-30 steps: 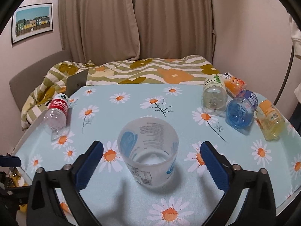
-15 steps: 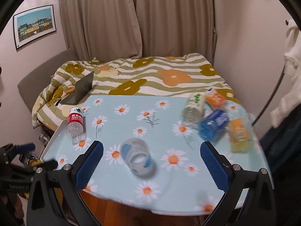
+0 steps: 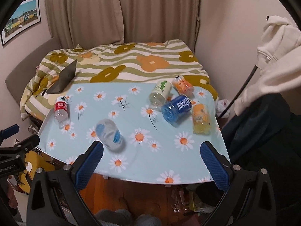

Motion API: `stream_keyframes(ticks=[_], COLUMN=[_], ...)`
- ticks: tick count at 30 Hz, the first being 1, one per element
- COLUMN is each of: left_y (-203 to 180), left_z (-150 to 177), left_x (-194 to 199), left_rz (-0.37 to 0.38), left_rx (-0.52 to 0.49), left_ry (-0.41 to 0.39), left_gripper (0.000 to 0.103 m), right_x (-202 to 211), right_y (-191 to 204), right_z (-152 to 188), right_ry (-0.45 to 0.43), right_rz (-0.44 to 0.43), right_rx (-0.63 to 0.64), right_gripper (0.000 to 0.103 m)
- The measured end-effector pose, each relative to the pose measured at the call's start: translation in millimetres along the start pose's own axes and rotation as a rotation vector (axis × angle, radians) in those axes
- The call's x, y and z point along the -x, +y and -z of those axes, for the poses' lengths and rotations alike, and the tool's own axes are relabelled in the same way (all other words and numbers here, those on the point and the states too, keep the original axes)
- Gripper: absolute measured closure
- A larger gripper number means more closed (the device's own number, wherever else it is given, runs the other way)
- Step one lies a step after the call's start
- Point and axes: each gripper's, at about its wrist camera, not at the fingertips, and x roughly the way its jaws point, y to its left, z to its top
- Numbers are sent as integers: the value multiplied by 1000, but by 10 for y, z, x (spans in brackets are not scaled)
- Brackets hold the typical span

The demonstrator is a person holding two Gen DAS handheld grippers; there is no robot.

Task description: Flip cup upright

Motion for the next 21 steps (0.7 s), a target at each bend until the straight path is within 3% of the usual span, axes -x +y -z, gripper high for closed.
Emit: stream_keyframes(ticks=[21], left_y=[-124], left_z=[33], left_x=[96], left_rz=[-1], left_rx=[-20], left_ry=[-22], left_gripper=[0], right_x=[103], right_y=[-88], right_z=[13], right_ry=[-30], right_rz=[-11], right_rx=[-17], right_gripper=[0])
